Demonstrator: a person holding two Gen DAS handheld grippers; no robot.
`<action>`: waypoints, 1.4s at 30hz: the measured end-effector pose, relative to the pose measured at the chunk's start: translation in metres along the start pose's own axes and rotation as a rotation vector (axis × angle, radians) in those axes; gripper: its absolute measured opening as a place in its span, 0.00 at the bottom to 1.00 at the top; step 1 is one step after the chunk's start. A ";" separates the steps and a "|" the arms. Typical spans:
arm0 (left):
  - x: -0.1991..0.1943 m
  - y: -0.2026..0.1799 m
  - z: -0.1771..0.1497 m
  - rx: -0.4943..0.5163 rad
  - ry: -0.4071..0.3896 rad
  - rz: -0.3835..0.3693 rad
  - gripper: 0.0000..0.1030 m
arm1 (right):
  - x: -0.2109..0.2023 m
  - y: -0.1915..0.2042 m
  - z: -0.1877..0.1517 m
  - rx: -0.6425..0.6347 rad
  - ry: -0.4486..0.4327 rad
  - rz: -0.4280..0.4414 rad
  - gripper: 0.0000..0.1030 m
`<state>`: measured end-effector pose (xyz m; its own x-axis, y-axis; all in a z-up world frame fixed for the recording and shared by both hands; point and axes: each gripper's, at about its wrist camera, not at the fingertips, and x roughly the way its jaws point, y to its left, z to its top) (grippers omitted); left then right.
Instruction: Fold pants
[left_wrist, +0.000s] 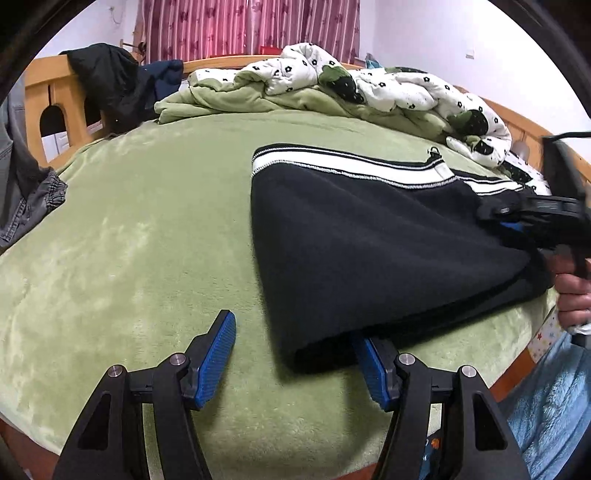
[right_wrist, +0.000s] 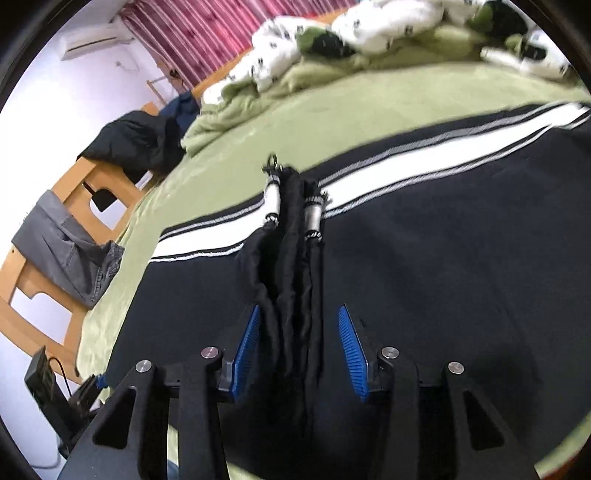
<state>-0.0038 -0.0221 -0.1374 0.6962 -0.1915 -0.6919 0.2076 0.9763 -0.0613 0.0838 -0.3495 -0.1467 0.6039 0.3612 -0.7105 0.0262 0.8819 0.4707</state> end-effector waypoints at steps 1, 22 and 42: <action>0.000 0.001 0.000 -0.002 -0.001 0.000 0.59 | 0.009 0.000 0.003 0.008 0.021 0.007 0.43; -0.003 0.001 0.004 -0.078 -0.018 -0.023 0.61 | 0.008 -0.041 0.016 0.102 -0.082 0.014 0.13; -0.021 -0.022 0.037 -0.002 -0.048 -0.008 0.61 | -0.061 -0.014 -0.027 -0.091 -0.196 -0.136 0.26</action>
<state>0.0025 -0.0430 -0.0947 0.7268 -0.2042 -0.6558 0.2125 0.9748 -0.0681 0.0248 -0.3754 -0.1238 0.7431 0.1795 -0.6446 0.0515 0.9451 0.3226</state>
